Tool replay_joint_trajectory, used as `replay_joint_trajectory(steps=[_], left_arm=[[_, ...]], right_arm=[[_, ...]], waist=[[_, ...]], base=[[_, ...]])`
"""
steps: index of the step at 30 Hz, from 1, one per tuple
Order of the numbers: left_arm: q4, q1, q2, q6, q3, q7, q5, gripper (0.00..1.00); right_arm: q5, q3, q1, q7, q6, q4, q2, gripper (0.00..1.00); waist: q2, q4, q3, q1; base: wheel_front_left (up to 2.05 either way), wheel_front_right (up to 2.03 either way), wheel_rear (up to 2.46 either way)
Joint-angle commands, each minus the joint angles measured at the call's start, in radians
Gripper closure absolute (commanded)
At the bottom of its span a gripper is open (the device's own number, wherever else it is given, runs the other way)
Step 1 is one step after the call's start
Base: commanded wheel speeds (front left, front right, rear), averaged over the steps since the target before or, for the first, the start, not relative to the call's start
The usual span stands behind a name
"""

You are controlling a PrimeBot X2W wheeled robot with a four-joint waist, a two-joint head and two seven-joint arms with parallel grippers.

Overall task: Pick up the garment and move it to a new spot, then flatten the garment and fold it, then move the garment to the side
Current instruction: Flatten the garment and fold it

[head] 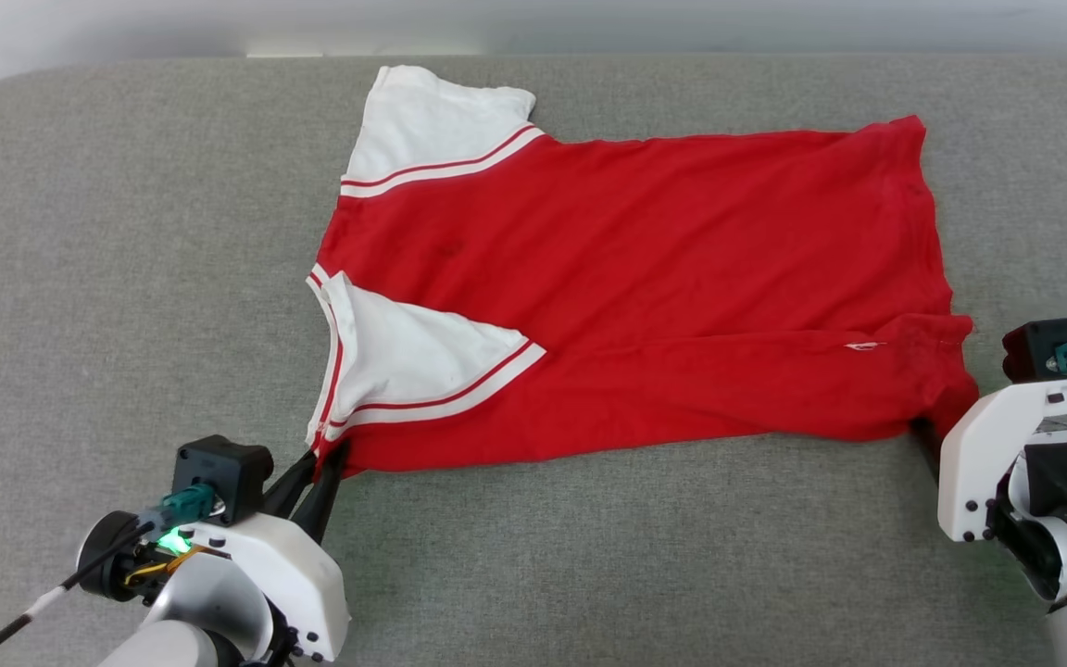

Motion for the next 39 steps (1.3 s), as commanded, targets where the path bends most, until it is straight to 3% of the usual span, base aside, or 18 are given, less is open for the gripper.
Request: replay_joint_trajectory(steps=[1, 2, 3, 5, 14, 25, 33, 39], left_arm=[[0.020, -0.022, 0.012, 0.001, -0.010, 0.003, 0.029, 1.00], [0.030, -0.025, 0.014, 0.001, -0.015, 0.004, 0.037, 1.00], [0.040, -0.028, 0.014, -0.001, -0.023, 0.007, 0.044, 1.00], [0.057, -0.037, 0.006, -0.008, -0.031, 0.004, 0.047, 1.00], [0.133, -0.022, 0.003, -0.048, -0.045, -0.006, 0.024, 1.00], [0.130, 0.069, 0.102, -0.065, -0.068, 0.023, 0.027, 1.00], [0.060, 0.174, 0.139, -0.075, -0.121, 0.077, -0.002, 1.00], [0.048, 0.216, 0.112, -0.080, -0.152, 0.093, -0.033, 1.00]], right_arm=[[0.012, 0.024, 0.012, 0.007, 0.001, 0.043, 0.009, 0.00], [0.010, 0.034, 0.014, 0.010, 0.002, 0.054, 0.005, 0.00], [0.006, 0.047, 0.018, 0.014, 0.002, 0.066, -0.002, 0.21], [0.014, 0.063, 0.023, 0.013, 0.002, 0.084, -0.010, 1.00], [0.032, 0.036, 0.029, -0.014, -0.001, 0.077, -0.077, 1.00], [0.074, 0.007, 0.124, 0.063, -0.001, -0.061, -0.164, 1.00], [0.102, -0.048, 0.301, 0.157, -0.001, -0.206, -0.165, 1.00], [0.091, -0.075, 0.387, 0.173, 0.000, -0.260, -0.129, 1.00]], waist=[[-0.0001, 0.012, 0.015, 0.0000], [-0.0001, 0.014, 0.019, 0.0000], [-0.0001, 0.016, 0.023, 0.0000], [-0.0001, 0.018, 0.027, 0.0000], [-0.0001, -0.002, -0.025, 0.0000], [-0.0001, -0.038, -0.125, 0.0000], [-0.0001, -0.049, -0.147, 0.0000], [-0.0001, -0.054, -0.144, 0.0000]], base=[[0.00, 0.00, 0.00], [0.00, 0.00, 0.00], [0.00, 0.00, 0.00], [0.00, 0.00, 0.00], [0.00, 0.00, 0.00], [0.00, 0.00, 0.00], [0.00, 0.00, 0.00], [0.00, 0.00, 0.00]])
